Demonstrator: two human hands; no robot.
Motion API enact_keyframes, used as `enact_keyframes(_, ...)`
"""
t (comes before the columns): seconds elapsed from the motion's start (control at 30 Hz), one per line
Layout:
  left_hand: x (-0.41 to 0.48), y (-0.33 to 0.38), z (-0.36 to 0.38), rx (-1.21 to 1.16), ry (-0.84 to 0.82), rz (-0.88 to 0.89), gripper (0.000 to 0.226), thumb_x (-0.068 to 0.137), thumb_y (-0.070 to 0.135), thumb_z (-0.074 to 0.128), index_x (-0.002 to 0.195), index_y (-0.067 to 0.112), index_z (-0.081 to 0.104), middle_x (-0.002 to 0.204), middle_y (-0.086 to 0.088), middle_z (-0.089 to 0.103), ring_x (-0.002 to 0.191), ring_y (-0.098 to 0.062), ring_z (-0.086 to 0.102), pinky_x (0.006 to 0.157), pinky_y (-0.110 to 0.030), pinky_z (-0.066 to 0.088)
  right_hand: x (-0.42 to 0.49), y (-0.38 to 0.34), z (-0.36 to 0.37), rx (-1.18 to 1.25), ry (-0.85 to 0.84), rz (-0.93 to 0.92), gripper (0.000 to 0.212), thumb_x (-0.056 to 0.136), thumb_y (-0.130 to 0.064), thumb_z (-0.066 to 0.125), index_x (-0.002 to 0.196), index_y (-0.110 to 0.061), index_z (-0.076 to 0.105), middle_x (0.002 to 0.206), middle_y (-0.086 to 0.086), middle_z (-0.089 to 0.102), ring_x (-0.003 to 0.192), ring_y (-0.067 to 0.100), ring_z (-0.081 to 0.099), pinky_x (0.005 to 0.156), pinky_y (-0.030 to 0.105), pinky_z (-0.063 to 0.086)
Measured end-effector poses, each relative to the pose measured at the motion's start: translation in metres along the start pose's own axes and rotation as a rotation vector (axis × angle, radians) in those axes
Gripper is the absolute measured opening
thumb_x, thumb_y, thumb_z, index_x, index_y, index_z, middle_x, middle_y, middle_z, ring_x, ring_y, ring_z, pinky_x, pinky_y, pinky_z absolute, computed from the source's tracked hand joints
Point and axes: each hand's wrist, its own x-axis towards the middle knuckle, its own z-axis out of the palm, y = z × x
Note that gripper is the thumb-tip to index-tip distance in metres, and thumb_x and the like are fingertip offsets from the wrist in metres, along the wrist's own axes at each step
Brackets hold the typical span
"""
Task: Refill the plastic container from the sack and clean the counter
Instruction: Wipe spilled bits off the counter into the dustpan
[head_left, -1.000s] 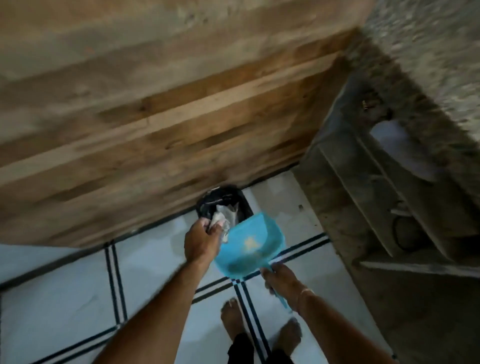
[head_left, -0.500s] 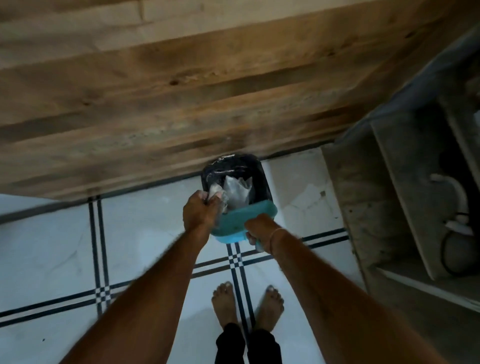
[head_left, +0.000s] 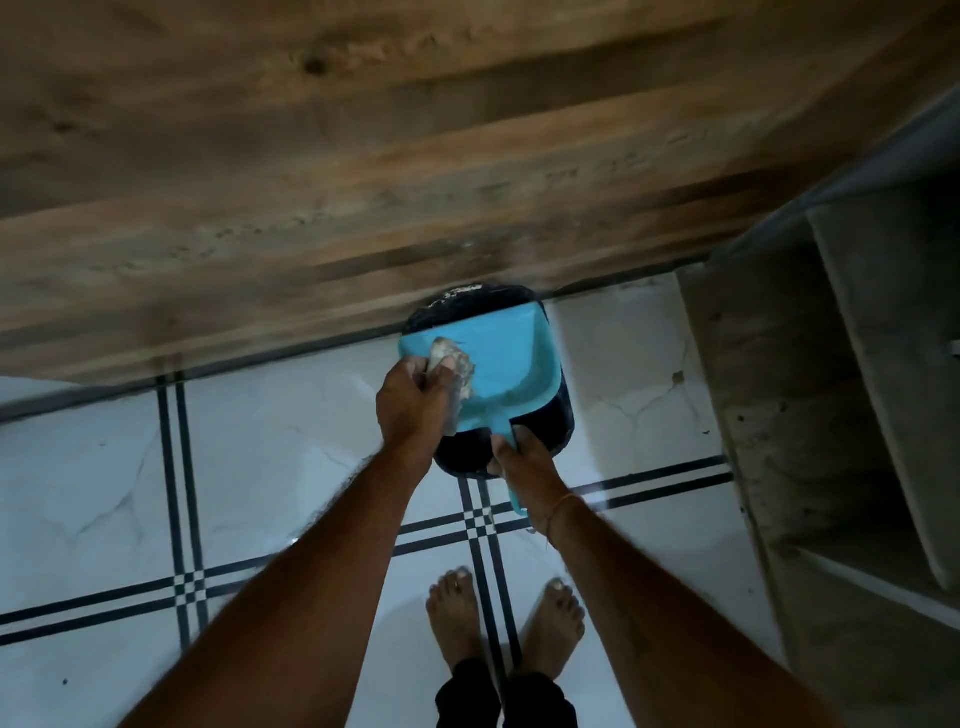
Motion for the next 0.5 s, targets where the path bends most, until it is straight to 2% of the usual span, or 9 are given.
enact_keyframes(0.03, 0.003, -0.007, 0.002, -0.023, 0.009, -0.003, 0.020, 0.093, 0.037, 0.070, 0.093, 0.017, 0.066, 0.088, 0.004, 0.071, 0.072, -0.005, 0.065, 0.059, -0.014, 0.049, 0.006, 0.006, 0.003, -0.006, -0.001, -0.012, 0.007, 0.106, -0.011, 0.048, 0.110, -0.008, 0.054, 0.082, 0.002, 0.053, 0.069, 0.009, 0.053, 0.060, 0.013, 0.047)
enact_keyframes(0.1, 0.008, -0.022, 0.006, -0.037, 0.017, -0.007, 0.024, 0.093, 0.039, 0.070, 0.092, 0.015, 0.067, 0.088, 0.003, 0.072, 0.074, -0.009, 0.067, 0.064, -0.022, 0.054, 0.016, 0.016, 0.008, -0.025, 0.024, -0.016, 0.006, 0.106, -0.010, 0.049, 0.107, -0.011, 0.054, 0.084, 0.002, 0.054, 0.070, 0.007, 0.054, 0.055, 0.008, 0.044)
enact_keyframes(0.2, 0.013, -0.038, 0.008, -0.001, 0.002, -0.006, 0.025, 0.094, 0.040, 0.068, 0.094, 0.015, 0.066, 0.087, 0.003, 0.073, 0.077, -0.013, 0.069, 0.067, -0.029, 0.057, 0.031, 0.031, 0.013, -0.086, 0.145, -0.029, 0.017, 0.101, -0.010, 0.055, 0.087, -0.020, 0.057, 0.077, -0.002, 0.053, 0.071, 0.011, 0.049, 0.062, 0.020, 0.041)
enact_keyframes(0.23, 0.014, -0.042, 0.010, 0.007, -0.004, -0.001, 0.025, 0.094, 0.041, 0.068, 0.094, 0.016, 0.066, 0.087, 0.004, 0.073, 0.078, -0.013, 0.070, 0.067, -0.030, 0.058, 0.034, 0.037, 0.013, -0.137, 0.193, -0.022, 0.013, 0.100, -0.013, 0.057, 0.088, -0.019, 0.058, 0.078, -0.001, 0.054, 0.073, 0.014, 0.051, 0.065, 0.024, 0.041)
enact_keyframes(0.27, 0.015, -0.045, 0.012, 0.017, -0.012, 0.001, 0.026, 0.094, 0.042, 0.068, 0.094, 0.016, 0.066, 0.088, 0.003, 0.073, 0.080, -0.013, 0.071, 0.068, -0.031, 0.059, 0.034, 0.041, 0.012, -0.202, 0.234, -0.006, 0.006, 0.098, -0.018, 0.058, 0.093, -0.019, 0.061, 0.081, 0.001, 0.059, 0.077, 0.018, 0.054, 0.070, 0.029, 0.043)
enact_keyframes(0.3, 0.015, -0.047, 0.015, 0.026, -0.019, 0.005, 0.026, 0.094, 0.042, 0.068, 0.094, 0.016, 0.066, 0.090, 0.003, 0.073, 0.081, -0.013, 0.071, 0.067, -0.030, 0.059, 0.034, 0.044, 0.011, -0.285, 0.269, 0.022, 0.008, 0.097, -0.025, 0.058, 0.098, -0.018, 0.063, 0.087, 0.003, 0.064, 0.083, 0.023, 0.058, 0.075, 0.034, 0.046)
enact_keyframes(0.4, 0.013, -0.050, 0.022, 0.058, -0.040, 0.012, 0.025, 0.095, 0.042, 0.067, 0.096, 0.016, 0.066, 0.092, 0.003, 0.072, 0.078, -0.007, 0.068, 0.061, -0.020, 0.052, 0.033, 0.048, 0.007, -0.457, 0.319, 0.068, 0.024, 0.093, -0.037, 0.057, 0.106, -0.019, 0.065, 0.101, 0.012, 0.070, 0.100, 0.035, 0.063, 0.088, 0.047, 0.054)
enact_keyframes(0.5, 0.010, -0.050, 0.027, 0.079, -0.049, 0.012, 0.026, 0.094, 0.040, 0.068, 0.096, 0.014, 0.067, 0.091, 0.002, 0.072, 0.074, -0.006, 0.065, 0.056, -0.017, 0.047, 0.033, 0.043, 0.006, -0.632, 0.349, 0.038, 0.030, 0.095, -0.030, 0.059, 0.117, -0.012, 0.067, 0.123, 0.015, 0.056, 0.114, 0.035, 0.054, 0.091, 0.042, 0.052)
